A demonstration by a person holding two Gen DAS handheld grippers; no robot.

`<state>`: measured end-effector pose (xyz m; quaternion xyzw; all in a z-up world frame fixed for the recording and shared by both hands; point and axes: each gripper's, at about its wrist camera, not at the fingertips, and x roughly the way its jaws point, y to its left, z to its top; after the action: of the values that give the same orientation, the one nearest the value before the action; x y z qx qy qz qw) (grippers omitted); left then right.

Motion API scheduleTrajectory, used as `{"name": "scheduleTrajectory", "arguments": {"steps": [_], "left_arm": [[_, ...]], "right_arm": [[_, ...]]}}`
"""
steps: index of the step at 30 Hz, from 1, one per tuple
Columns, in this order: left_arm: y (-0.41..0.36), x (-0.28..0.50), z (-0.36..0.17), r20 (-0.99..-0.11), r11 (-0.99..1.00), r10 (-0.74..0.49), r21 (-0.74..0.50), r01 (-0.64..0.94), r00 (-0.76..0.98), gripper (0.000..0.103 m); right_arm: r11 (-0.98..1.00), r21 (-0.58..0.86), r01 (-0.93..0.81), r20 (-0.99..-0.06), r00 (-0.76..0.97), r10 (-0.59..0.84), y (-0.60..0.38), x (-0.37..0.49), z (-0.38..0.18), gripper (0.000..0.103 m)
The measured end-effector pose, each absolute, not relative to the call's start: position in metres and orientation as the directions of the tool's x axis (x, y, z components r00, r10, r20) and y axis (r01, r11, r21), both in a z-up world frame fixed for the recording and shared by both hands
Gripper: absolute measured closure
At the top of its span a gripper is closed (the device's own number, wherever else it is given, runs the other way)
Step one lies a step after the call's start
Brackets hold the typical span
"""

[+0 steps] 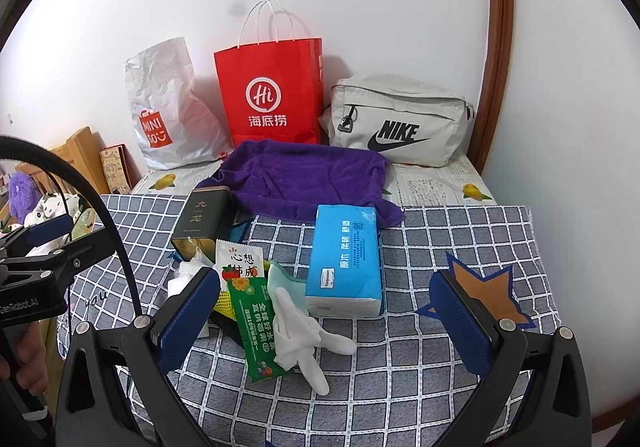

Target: Organize soft objects

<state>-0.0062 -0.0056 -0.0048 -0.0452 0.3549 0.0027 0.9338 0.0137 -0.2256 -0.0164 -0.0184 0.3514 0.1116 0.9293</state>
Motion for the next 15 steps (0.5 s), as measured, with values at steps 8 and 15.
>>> {"name": "scheduleTrajectory", "arguments": {"steps": [8, 15], "left_arm": [[-0.0052, -0.0035, -0.0081, -0.675, 0.994, -0.047, -0.102, -0.030, 0.736, 0.000], [0.0005, -0.0008, -0.0144, -0.675, 0.995, -0.039, -0.096, -0.034, 0.736, 0.000]], "right_arm": [[0.974, 0.046, -0.220, -0.657, 0.728, 0.195, -0.2254, 0.0138, -0.0166, 0.000], [0.975, 0.049, -0.215, -0.660, 0.726, 0.193, -0.2271, 0.0171, -0.0216, 0.000]]}}
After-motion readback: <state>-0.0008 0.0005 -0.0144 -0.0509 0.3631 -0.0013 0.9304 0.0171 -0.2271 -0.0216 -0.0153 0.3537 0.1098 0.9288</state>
